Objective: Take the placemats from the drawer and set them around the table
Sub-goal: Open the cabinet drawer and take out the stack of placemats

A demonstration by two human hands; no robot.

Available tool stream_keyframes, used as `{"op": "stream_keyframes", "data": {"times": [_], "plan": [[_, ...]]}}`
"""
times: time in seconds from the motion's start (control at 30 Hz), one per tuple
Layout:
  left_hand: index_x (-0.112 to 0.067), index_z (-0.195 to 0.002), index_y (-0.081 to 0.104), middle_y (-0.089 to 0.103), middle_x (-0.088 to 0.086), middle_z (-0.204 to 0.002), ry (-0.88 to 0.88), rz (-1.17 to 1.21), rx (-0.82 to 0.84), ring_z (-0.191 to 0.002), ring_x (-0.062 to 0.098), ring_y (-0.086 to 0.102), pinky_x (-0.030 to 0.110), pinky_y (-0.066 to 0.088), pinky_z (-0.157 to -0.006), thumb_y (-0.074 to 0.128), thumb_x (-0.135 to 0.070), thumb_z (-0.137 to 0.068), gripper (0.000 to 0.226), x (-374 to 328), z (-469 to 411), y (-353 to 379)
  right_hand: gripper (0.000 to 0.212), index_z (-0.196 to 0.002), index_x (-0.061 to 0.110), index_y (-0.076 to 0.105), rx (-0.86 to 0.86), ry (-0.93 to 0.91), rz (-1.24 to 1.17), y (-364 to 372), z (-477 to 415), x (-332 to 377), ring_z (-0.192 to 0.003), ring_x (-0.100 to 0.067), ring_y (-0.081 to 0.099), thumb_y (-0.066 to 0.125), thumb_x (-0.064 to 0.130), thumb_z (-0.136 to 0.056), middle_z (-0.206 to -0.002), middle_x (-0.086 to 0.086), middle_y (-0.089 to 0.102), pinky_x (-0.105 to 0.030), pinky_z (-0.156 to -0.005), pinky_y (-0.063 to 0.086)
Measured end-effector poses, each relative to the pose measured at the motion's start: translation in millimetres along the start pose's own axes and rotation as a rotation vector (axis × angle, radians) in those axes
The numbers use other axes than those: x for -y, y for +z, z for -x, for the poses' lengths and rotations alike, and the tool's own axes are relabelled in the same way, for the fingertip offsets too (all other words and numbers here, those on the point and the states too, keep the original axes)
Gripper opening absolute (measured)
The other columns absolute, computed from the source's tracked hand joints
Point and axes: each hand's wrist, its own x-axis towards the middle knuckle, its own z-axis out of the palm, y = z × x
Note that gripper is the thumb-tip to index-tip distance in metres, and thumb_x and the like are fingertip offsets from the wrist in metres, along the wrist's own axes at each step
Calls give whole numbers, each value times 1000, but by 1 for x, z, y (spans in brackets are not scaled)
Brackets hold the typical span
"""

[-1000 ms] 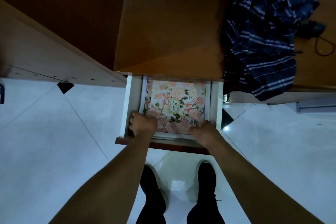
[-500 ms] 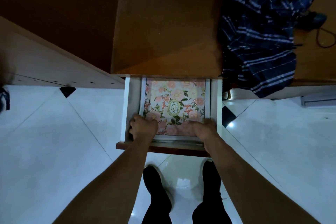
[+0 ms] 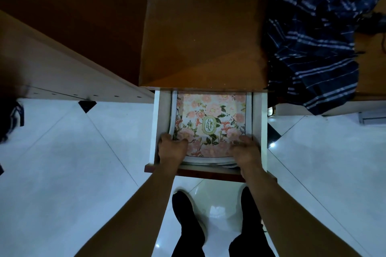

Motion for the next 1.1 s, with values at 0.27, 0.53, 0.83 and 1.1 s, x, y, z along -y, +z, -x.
{"op": "stream_keyframes", "data": {"times": [0.27,0.53,0.83,1.1], "plan": [[-11,-134,38,51,11,-126,-150,156,-93,-115,31,50,33,42,-82,67,-34,-75,69,-2,32,-17,48,-106,27,60,-156,-310,-198,-23,48,12,-97,-13,63,53,-15,-82,-104,4,66,-19,-80,52],[-1,-103,55,60,17,-90,-237,349,-105,-72,29,56,34,45,-63,72,-43,-53,68,36,61,-48,53,-123,30,55,-62,-40,-498,-63,80,21,-99,-26,65,58,-7,-84,-110,2,61,-46,-84,56],[-13,-98,51,60,6,-83,-98,310,14,-65,22,61,42,59,-61,74,-39,-72,44,34,56,-49,8,-96,0,58,196,300,-135,-69,54,21,-81,-32,60,56,1,-88,-86,-16,63,-46,-75,53],[1,-98,61,63,16,-80,-109,114,111,-65,28,65,29,53,-47,66,-23,-65,41,22,26,-68,11,-96,4,60,173,274,-86,-59,45,7,-80,-32,62,62,12,-89,-95,-19,65,-44,-67,57]]}}
